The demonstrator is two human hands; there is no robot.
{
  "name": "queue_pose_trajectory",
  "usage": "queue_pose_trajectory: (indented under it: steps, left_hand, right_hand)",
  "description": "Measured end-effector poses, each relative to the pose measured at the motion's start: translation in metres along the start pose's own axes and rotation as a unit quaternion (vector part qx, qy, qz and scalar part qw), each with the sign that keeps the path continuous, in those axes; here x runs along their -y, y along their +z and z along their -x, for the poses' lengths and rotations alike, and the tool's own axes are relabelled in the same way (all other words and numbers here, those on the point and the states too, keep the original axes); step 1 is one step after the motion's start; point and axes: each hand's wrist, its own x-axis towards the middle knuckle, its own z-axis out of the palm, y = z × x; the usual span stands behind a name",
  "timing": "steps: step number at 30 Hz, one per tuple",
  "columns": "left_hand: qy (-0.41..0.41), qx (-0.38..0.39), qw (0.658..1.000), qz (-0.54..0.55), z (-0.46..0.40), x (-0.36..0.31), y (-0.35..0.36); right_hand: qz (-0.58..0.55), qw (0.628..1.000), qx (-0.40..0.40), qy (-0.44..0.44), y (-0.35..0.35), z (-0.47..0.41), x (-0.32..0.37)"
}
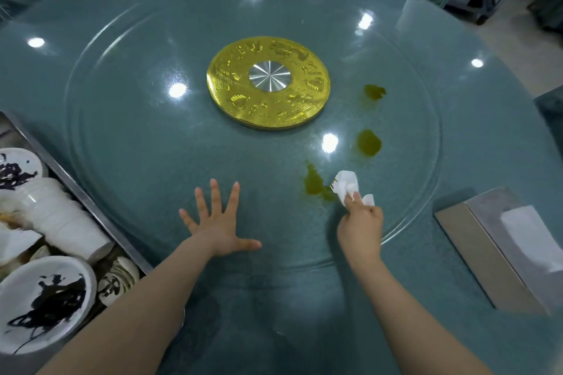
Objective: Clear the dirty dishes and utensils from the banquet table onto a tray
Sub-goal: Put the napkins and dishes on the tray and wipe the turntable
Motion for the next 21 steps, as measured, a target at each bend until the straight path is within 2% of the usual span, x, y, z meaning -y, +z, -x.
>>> queue_pose_trajectory:
  steps: [3,7,10,14,16,18,21]
  left_hand:
    - [0.005,0.003,1.0,-0.003,0.0,0.002,-0.003]
    - [0.007,0.004,1.0,-0.011,0.0,0.011,-0.008]
    - [0.014,0.004,1.0,-0.018,-0.001,0.019,-0.012]
    - [0.017,0.007,0.999,-0.026,-0.003,0.027,-0.016]
    - [0.017,0.007,0.999,-0.03,-0.004,0.029,-0.017]
    - [0.018,0.006,0.999,-0.031,-0.004,0.03,-0.017]
    - [0.016,0.007,0.999,-0.028,-0.005,0.03,-0.015]
  right_hand:
    - [-0.037,0.998,0.015,-0.039,0.011,0.014,0.032]
    - [-0.043,0.988,0.017,-0.15,0.017,0.033,0.061]
    - [-0.029,0.972,-0.003,-0.234,0.017,0.033,0.053]
    - [0.026,0.944,0.023,-0.329,0.007,0.019,0.025]
    - [0.045,0.953,0.011,-0.298,-0.002,0.003,0.008]
    - [0.054,0.971,-0.001,-0.232,-0.007,-0.015,-0.009]
    - [0.058,0.992,0.021,-0.114,-0.004,-0.026,-0.009]
